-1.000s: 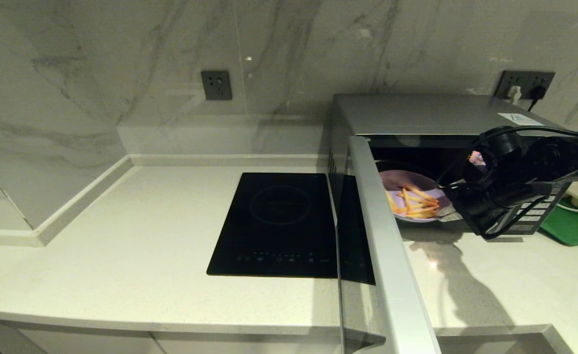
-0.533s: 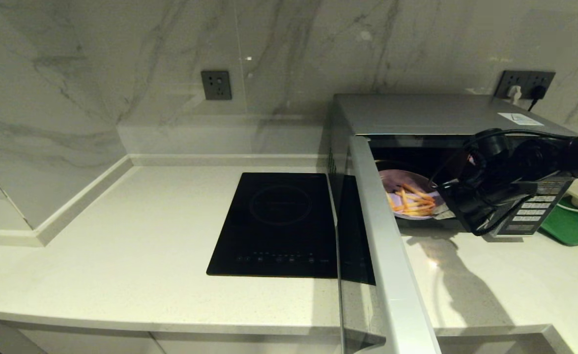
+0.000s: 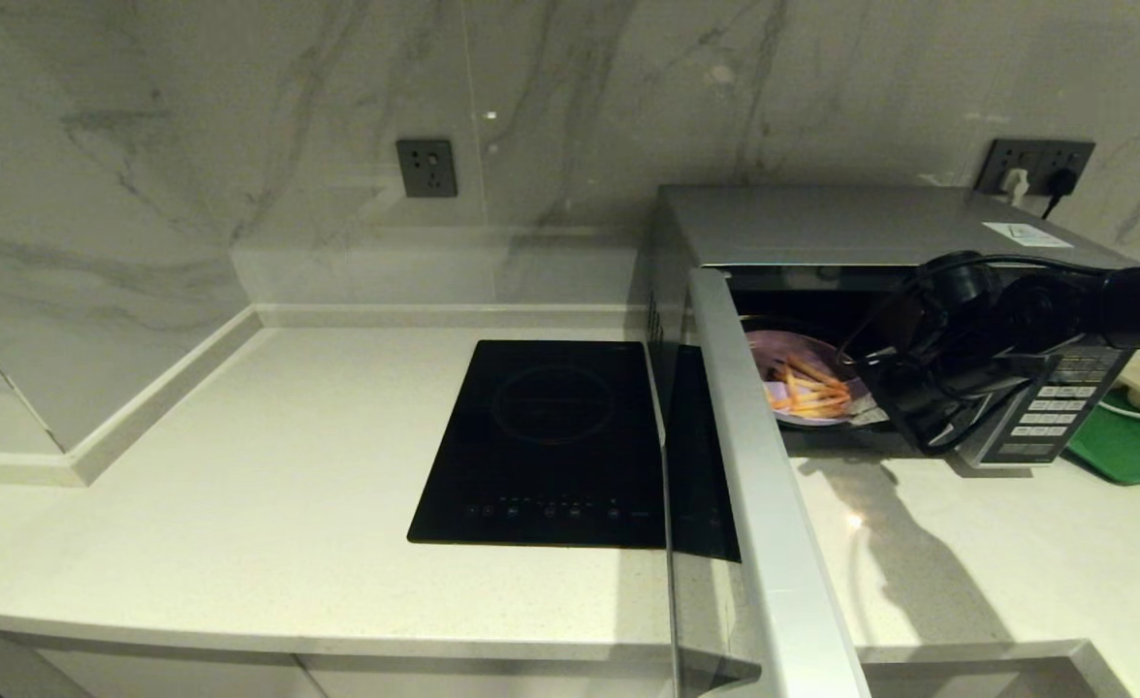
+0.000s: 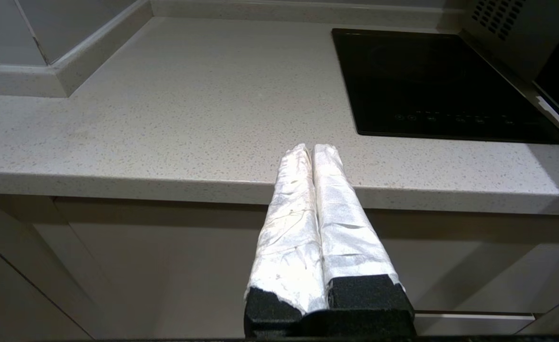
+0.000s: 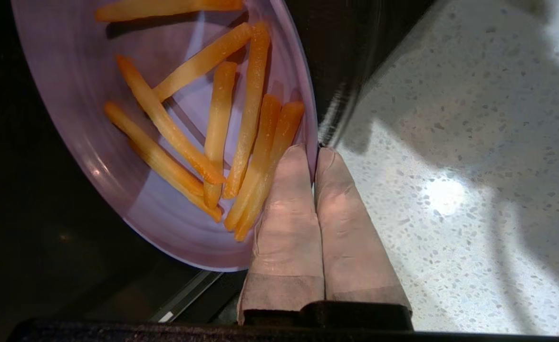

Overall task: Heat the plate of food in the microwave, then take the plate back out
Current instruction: Put the plate in the microwave oven

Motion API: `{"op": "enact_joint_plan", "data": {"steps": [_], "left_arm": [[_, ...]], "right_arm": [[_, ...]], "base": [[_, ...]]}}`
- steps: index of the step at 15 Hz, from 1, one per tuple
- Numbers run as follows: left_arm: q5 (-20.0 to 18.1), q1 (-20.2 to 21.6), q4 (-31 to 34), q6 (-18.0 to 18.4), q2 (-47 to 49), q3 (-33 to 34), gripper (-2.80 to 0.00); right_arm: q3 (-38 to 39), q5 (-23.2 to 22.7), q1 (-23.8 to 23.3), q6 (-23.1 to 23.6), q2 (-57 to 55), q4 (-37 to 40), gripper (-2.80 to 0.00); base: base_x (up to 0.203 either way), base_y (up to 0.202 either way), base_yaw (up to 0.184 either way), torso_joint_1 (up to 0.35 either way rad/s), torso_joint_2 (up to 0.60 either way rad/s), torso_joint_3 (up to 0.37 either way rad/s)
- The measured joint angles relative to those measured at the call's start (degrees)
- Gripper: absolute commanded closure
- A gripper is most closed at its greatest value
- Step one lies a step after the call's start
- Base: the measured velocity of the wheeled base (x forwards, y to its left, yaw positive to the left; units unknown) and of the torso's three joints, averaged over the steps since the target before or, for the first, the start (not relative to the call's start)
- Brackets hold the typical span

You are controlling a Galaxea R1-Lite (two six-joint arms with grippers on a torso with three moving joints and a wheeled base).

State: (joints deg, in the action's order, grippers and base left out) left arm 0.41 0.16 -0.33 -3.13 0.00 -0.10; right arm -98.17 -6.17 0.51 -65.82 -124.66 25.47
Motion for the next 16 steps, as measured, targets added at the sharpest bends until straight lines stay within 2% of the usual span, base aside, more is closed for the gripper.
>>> {"op": "enact_joint_plan", "data": {"steps": [14,15,16], "left_arm": [[0.0,0.0,0.0,0.0,0.0,0.0,0.00],[0.0,0.0,0.0,0.0,0.0,0.0,0.00],[0.0,0.0,0.0,0.0,0.0,0.0,0.00]], "right_arm": [[-4.6,1.2,-0.1,0.1,-2.5,-0.1,0.00],[-4.4,1.3,-0.1,0.1,-2.6,-0.1,-2.80],[-4.2,1.2,-0.1,0.1,-2.6,-0.1,-2.80]], "base": [[0.000,0.000,0.000,0.000,0.00,0.000],[0.000,0.000,0.000,0.000,0.00,0.000],[0.000,0.000,0.000,0.000,0.00,0.000]]}}
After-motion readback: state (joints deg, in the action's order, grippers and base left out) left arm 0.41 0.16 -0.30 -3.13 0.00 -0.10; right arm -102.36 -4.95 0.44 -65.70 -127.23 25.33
